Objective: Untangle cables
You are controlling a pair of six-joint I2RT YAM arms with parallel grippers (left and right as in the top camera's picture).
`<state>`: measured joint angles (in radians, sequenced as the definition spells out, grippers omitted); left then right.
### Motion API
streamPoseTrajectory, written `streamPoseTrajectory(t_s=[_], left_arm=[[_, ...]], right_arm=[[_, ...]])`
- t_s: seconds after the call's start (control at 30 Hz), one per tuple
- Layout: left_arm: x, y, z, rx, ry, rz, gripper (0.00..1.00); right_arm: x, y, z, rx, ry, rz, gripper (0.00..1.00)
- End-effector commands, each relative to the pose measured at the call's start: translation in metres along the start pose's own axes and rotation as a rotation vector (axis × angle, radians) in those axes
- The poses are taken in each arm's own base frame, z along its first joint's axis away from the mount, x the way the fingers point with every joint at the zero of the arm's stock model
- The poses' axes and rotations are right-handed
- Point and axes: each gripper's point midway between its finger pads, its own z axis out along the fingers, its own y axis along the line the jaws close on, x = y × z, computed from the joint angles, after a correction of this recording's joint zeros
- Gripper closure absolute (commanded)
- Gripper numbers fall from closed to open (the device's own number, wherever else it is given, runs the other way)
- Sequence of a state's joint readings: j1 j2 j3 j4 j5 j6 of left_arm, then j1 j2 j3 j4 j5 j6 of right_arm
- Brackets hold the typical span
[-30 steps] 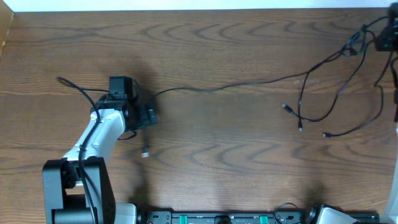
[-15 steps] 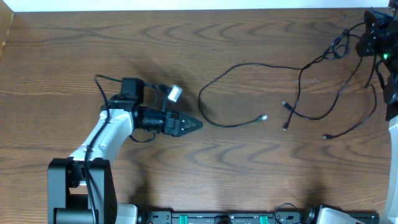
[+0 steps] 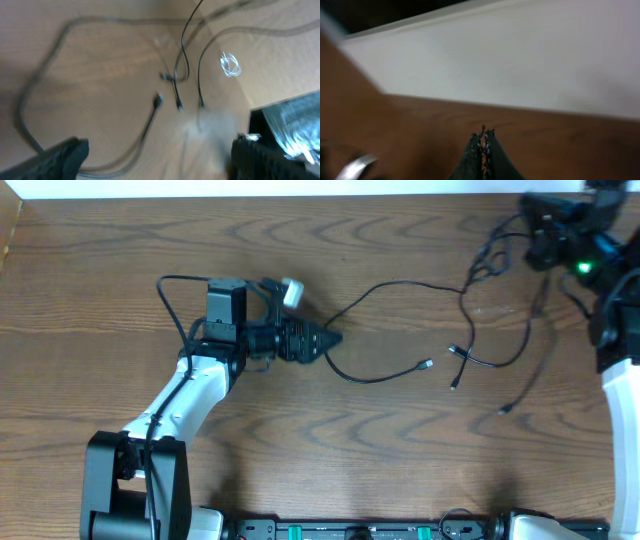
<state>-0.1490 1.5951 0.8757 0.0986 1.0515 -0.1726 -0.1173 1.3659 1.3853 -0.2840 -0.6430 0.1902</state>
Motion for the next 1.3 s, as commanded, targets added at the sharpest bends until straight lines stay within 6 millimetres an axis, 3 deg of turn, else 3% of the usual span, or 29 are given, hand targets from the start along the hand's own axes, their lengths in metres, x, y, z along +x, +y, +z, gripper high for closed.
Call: streamPoseTrajectory(t_s=[0.0, 0.13, 0.2, 0.3, 0.43, 0.67, 0.87, 1.03, 1.17, 1.27], left_arm=[[-0.026, 0.005, -0.003, -0.066, -0.095, -0.109, 0.02], [-0.04, -0.01, -0.005, -0.062, -0.143, -0.071, 0.02], [-0.05, -0.026, -0.008, -0.102, -0.189, -0.017, 0.02], [-0.058, -0.044, -0.006, -0.149, -0.236, 0.056, 0.02], [-0.058, -0.065, 0.006, -0.208, -0.271, 0.106, 0.02], [-0.035, -0.093, 0.044, -0.304, -0.272, 0.164, 0.02], [-0.028, -0.103, 0.054, -0.421, -0.332, 0.202, 0.02], [-0.028, -0.123, 0.063, -0.379, -0.363, 0.23, 0.02], [-0.027, -0.12, 0.068, -0.375, -0.364, 0.219, 0.01], [-0.02, -0.118, 0.077, -0.348, -0.336, 0.194, 0.09]], right_arm=[[0.009, 0.032, 0.001, -0.101, 0.068, 0.261, 0.99], [0.042, 0.045, -0.003, -0.12, 0.201, 0.322, 0.99], [0.075, 0.044, -0.013, -0.092, 0.324, 0.341, 0.99], [0.09, 0.045, -0.018, -0.077, 0.387, 0.386, 0.99], [0.093, 0.054, -0.022, -0.117, 0.41, 0.408, 0.99], [0.093, 0.057, -0.022, -0.136, 0.413, 0.408, 0.99], [0.096, 0.059, -0.023, -0.138, 0.427, 0.417, 0.99], [0.102, 0.073, -0.02, -0.169, 0.455, 0.406, 0.99], [0.106, 0.084, -0.019, -0.193, 0.472, 0.397, 0.99], [0.107, 0.087, -0.018, -0.2, 0.477, 0.393, 0.99]])
